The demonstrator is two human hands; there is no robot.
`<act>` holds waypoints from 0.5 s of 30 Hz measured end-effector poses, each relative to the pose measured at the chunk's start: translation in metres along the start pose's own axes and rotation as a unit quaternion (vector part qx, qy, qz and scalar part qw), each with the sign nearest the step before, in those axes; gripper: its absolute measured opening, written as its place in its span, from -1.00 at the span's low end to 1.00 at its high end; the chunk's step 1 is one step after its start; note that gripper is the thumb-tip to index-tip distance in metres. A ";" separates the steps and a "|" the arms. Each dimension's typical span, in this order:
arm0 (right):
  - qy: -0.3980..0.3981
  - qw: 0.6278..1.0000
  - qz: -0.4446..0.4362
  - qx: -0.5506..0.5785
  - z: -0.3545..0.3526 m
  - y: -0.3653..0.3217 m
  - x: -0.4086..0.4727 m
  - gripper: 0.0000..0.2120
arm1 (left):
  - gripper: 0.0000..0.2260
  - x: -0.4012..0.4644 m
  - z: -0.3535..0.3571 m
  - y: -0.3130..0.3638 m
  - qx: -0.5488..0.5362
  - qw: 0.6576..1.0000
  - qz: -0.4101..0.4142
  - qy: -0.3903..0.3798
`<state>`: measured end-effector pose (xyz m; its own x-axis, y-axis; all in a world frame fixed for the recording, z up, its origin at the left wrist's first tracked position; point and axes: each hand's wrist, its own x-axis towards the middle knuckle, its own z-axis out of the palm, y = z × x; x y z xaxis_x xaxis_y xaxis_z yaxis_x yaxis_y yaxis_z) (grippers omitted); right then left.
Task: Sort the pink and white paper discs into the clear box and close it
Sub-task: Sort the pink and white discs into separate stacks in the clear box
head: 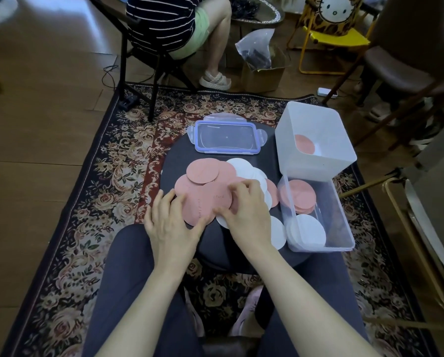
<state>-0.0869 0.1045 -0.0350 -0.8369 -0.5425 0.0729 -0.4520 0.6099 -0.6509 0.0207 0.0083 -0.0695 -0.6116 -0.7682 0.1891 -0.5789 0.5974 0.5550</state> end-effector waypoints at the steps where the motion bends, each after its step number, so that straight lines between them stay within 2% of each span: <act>1: 0.005 1.000 0.008 0.022 0.000 0.000 0.000 -0.67 | -0.38 0.000 0.000 0.000 0.003 1.000 0.007 0.006; 4: 0.009 0.994 0.051 0.099 -0.004 0.000 -0.002 -0.78 | -0.46 -0.003 0.001 0.002 0.018 0.999 0.027 0.026; 9: 0.000 0.975 0.120 0.188 -0.014 -0.001 -0.005 -0.85 | -0.47 -0.007 0.002 0.003 0.011 0.999 0.005 0.035; 15: 0.027 0.950 0.170 0.260 -0.021 0.005 -0.028 -0.83 | -0.45 -0.006 -0.004 0.013 -0.014 0.999 0.001 0.043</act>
<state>-0.0723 0.1348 -0.0242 -0.9285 -0.3260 -0.1780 0.0485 0.3688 -0.9283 0.0188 0.0200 -0.0602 -0.5632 -0.7852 0.2575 -0.5620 0.5924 0.5772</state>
